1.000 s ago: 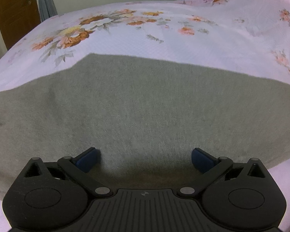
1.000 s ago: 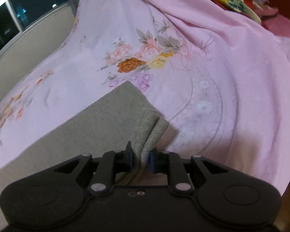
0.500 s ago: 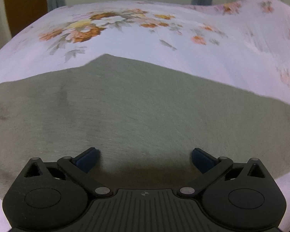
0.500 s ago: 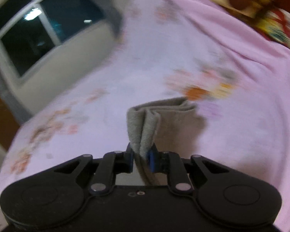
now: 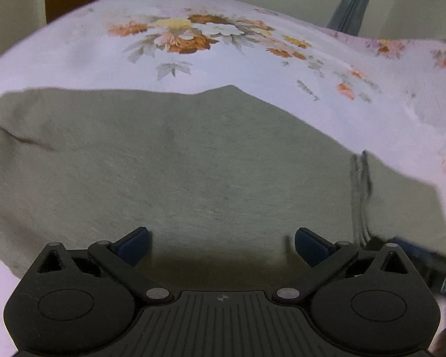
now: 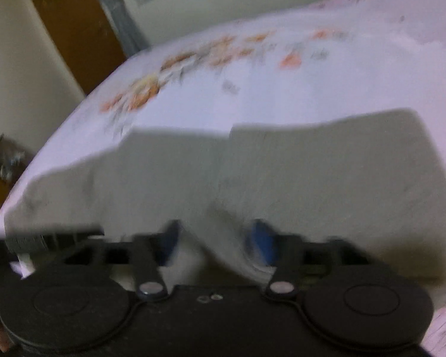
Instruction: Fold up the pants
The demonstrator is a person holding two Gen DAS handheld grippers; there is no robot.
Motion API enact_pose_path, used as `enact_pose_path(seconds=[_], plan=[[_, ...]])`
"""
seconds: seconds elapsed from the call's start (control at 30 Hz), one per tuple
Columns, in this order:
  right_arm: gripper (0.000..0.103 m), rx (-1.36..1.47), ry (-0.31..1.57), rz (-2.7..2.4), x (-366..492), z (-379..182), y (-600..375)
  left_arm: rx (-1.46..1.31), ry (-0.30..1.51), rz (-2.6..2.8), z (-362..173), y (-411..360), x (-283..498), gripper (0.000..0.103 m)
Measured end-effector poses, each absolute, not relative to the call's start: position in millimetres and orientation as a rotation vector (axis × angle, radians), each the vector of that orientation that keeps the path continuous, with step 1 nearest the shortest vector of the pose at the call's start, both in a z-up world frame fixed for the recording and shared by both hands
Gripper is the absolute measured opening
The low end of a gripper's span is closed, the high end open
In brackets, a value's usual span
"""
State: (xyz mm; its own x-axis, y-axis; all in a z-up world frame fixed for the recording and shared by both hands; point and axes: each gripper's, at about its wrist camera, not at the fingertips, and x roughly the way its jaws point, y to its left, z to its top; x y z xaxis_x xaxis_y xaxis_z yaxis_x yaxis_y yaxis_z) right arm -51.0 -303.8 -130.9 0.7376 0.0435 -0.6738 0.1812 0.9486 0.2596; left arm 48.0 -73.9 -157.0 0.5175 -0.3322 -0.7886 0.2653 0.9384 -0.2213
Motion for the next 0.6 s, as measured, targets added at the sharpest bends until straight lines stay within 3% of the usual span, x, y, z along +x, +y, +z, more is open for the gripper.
enact_pose_path(seconds=[0.17, 0.27, 0.47, 0.53, 0.6], plan=[[0.074, 0.318, 0.627, -0.066, -75.7, -95.1, -311.7, -0.173, 1.020, -0.460, -155.2, -88.3, 49.4, 0.103], [0.082, 0.290, 0.570, -0.132, -93.7, -79.5, -325.8, -0.228, 1.069, -0.533, -157.8, -103.6, 47.1, 0.103], [0.082, 0.406, 0.539, -0.237, -126.3, -83.1, -370.5, -0.304, 1.118, -0.619, -166.8, -134.6, 37.0, 0.102], [0.082, 0.439, 0.534, -0.257, -138.6, -85.4, -380.8, -0.326, 1.133, -0.631, -169.5, -142.8, 36.1, 0.098], [0.082, 0.453, 0.530, -0.271, -143.4, -92.8, -386.8, -0.350, 1.154, -0.643, -172.7, -148.6, 36.7, 0.086]])
